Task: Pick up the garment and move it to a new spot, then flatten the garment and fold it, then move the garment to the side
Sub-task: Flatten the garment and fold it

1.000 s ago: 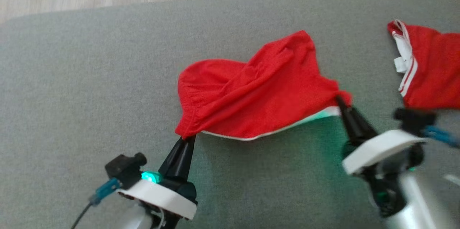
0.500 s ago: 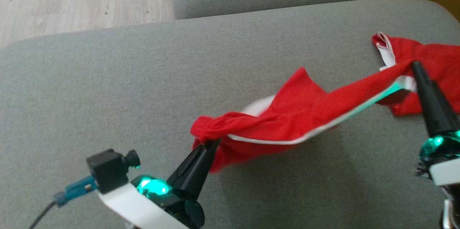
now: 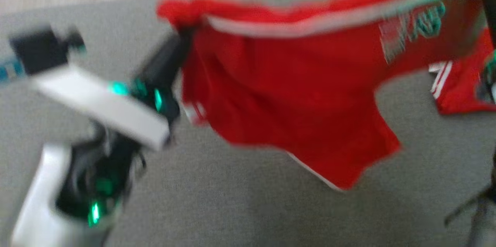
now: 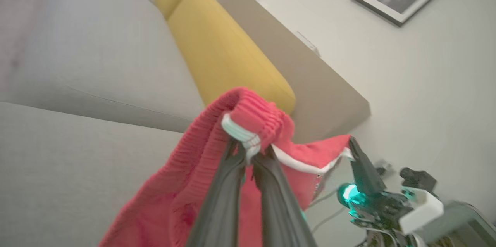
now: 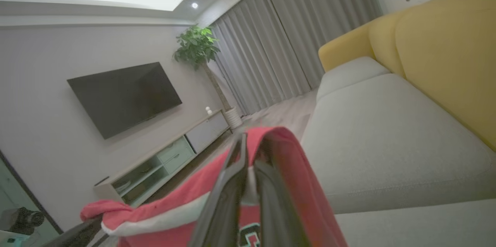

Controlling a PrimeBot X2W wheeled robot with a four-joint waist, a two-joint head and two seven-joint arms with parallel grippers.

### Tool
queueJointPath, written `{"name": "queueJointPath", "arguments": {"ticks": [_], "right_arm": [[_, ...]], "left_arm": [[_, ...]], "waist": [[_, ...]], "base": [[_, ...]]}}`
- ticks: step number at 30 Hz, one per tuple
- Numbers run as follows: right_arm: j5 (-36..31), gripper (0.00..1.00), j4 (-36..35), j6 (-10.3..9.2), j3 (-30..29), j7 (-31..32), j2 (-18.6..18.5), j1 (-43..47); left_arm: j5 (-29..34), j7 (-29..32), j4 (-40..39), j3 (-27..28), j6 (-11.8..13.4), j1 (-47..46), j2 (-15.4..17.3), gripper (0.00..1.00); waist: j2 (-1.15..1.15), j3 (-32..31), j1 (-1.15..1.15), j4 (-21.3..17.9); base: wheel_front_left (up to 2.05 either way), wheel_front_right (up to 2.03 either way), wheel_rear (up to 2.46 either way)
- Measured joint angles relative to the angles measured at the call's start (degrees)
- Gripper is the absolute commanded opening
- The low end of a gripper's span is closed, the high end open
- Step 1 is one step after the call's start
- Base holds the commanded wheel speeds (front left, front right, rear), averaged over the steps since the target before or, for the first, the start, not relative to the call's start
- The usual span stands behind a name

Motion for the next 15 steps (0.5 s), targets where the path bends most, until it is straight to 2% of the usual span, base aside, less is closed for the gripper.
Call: {"name": "queueJointPath", "arguments": {"ticks": [3, 7, 10, 11, 15], "right_arm": [[-2.8, 0.00, 7.5, 0.00, 1.3, 0.3, 0.0, -9.0], [-5.1, 0.00, 20.3, 0.00, 3.0, -4.5, 0.0, -23.1], [-6.4, 0.00, 30.1, 0.00, 3.4, -9.7, 0.0, -33.3], [-7.5, 0.00, 35.8, 0.00, 4.0, -12.6, 0.0, -38.9], [-8.7, 0.00, 42.7, 0.00, 6.1, -16.5, -0.1, -44.7]], "left_arm": [[1.0, 0.1, 9.7, 1.6, 0.0, -10.0, -1.0, 0.00], [4.4, -3.0, 24.3, 2.5, -2.8, -23.9, -3.4, 0.00], [6.7, -7.8, 34.9, 3.8, -5.2, -33.0, -6.6, 0.00], [7.6, -11.2, 41.0, 4.5, -7.1, -38.6, -8.4, 0.00], [8.9, -16.3, 49.3, 6.4, -9.6, -45.2, -10.0, 0.00]], "waist": [[0.00, 3.1, 0.01, 0.6], [0.00, 7.4, 0.02, 1.3], [0.00, 10.3, 0.02, 1.6], [0.00, 12.1, 0.02, 1.7], [0.00, 14.8, 0.02, 1.7]], "base": [[0.00, 0.00, 0.00], [0.00, 0.00, 0.00], [0.00, 0.00, 0.00], [0.00, 0.00, 0.00], [0.00, 0.00, 0.00]]}}
